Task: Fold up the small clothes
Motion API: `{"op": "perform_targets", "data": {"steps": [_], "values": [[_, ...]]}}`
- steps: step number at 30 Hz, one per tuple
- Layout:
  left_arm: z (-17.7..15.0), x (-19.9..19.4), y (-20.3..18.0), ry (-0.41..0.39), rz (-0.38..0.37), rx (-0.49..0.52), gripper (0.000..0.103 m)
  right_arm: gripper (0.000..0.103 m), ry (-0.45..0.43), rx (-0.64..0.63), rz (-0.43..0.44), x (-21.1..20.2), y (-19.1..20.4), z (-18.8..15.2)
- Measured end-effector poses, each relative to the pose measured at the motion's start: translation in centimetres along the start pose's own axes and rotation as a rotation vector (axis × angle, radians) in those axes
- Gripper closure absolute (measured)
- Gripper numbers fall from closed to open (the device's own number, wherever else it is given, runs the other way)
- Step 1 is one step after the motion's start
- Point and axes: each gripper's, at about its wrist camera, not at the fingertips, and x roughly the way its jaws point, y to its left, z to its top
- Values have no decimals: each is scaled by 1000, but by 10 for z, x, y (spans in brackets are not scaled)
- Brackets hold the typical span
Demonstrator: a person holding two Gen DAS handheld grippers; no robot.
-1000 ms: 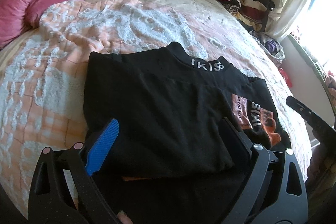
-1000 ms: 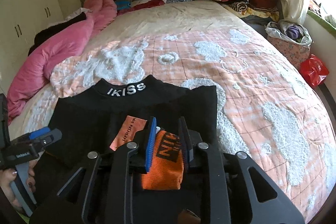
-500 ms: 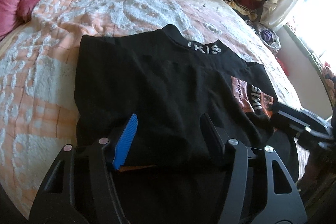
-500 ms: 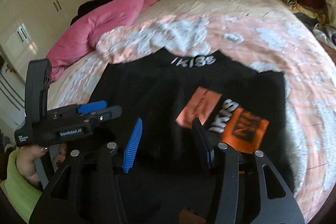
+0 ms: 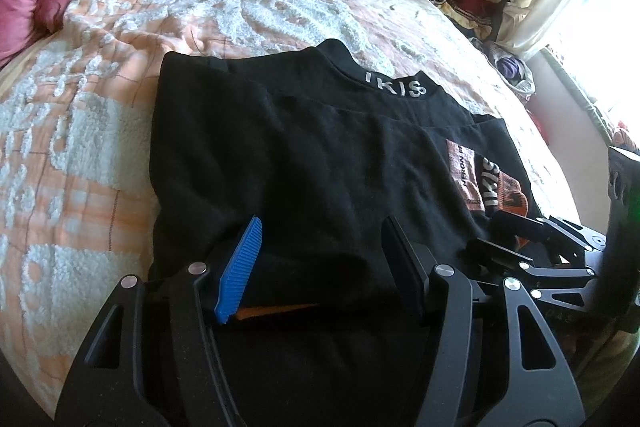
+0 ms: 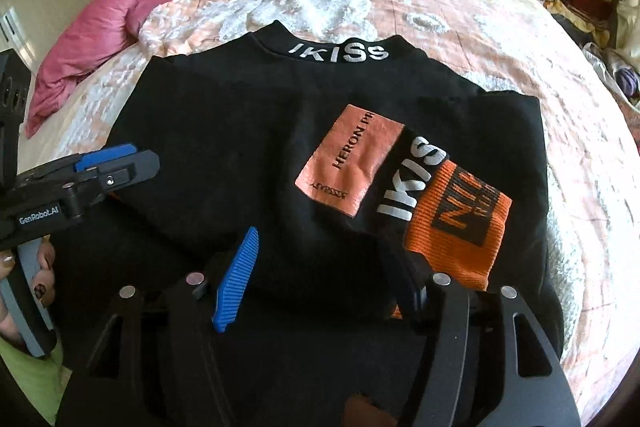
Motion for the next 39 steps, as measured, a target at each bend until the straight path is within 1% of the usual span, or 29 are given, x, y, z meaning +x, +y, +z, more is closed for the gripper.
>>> {"op": "perform_targets", "data": {"steps": [2, 4, 7, 8, 9, 10, 12, 14, 20, 22, 24, 26, 27, 28, 29, 32, 39], "values": [[0, 0, 0, 0, 1, 0, 49, 39, -11, 7, 14, -3, -2, 0], [0, -1, 0, -1, 0, -4, 49, 29, -20, 20, 37, -5, -3, 1], [0, -3, 1, -1, 4, -4, 49, 26, -37, 26, 42, -10, -1, 5], [-1, -4, 1, -1, 5, -4, 49, 23, -43, 27, 38, -13, 0, 5], [-1, -4, 1, -1, 5, -5, 48, 13, -49, 30, 38, -15, -1, 5], [-1, -5, 1, 0, 4, -8, 47, 10, -58, 35, 43, -17, -2, 6], [-1, -7, 0, -2, 4, -10, 45, 10, -72, 53, 83, -21, -4, 8], [-2, -9, -2, -4, 8, -10, 44, 7, -78, 70, 101, -24, -6, 9], [-3, -15, -4, -11, 9, -23, 34, 5, -105, 74, 111, -32, -6, 10], [-3, -18, -4, -13, 11, -25, 32, 5, -116, 73, 113, -36, -6, 9], [-3, -21, -5, -19, 14, -27, 27, 5, -129, 81, 112, -39, -7, 10], [-4, -24, -7, -26, 18, -29, 27, 5, -140, 93, 119, -42, -9, 10], [-4, -27, -7, -31, 20, -32, 18, 4, -145, 98, 121, -44, -10, 10], [-3, -29, -7, -38, 23, -39, 13, 4, -150, 103, 123, -46, -11, 11], [-3, -32, -7, -49, 27, -48, 10, 4, -157, 115, 121, -48, -13, 11], [0, -42, -6, -79, 30, -65, 10, 4, -176, 136, 130, -55, -17, 12], [5, -61, -12, -120, 36, -55, 10, 4, -223, 139, 146, -73, -17, 13]]}}
